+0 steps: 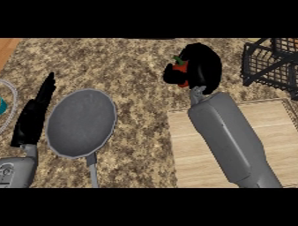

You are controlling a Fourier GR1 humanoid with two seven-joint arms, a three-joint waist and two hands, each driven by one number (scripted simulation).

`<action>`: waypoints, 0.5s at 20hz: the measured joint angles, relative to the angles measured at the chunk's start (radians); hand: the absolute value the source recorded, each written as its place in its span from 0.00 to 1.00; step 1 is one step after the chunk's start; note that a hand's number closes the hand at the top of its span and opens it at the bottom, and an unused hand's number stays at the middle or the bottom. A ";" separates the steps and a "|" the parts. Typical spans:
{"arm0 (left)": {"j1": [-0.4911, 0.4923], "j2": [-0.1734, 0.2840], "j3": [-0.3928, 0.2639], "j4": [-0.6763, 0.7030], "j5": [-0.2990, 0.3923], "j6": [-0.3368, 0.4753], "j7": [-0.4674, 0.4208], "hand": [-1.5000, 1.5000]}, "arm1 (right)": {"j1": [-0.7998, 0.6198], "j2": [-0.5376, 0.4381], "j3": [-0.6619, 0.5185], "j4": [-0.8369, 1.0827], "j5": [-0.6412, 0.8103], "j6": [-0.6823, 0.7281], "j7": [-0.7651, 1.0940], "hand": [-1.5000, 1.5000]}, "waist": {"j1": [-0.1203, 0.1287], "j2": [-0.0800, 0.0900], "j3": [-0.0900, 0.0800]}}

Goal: Pick the bell pepper from the tray and place it in the tiered basket

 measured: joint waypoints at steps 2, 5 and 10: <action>0.013 0.001 0.005 -0.002 0.006 -0.004 -0.009 0.50 | -0.058 -0.015 -0.020 0.008 0.038 -0.043 0.004 1.00 | -0.006 -0.002 0.000; 0.006 0.004 0.011 0.002 0.000 -0.001 -0.001 0.50 | -0.144 -0.032 -0.046 0.022 0.085 -0.066 0.022 1.00 | -0.015 -0.004 0.000; 0.024 0.008 0.022 -0.016 0.005 -0.007 0.000 0.50 | -0.234 -0.130 -0.084 0.033 0.138 -0.003 0.031 1.00 | -0.026 -0.007 0.000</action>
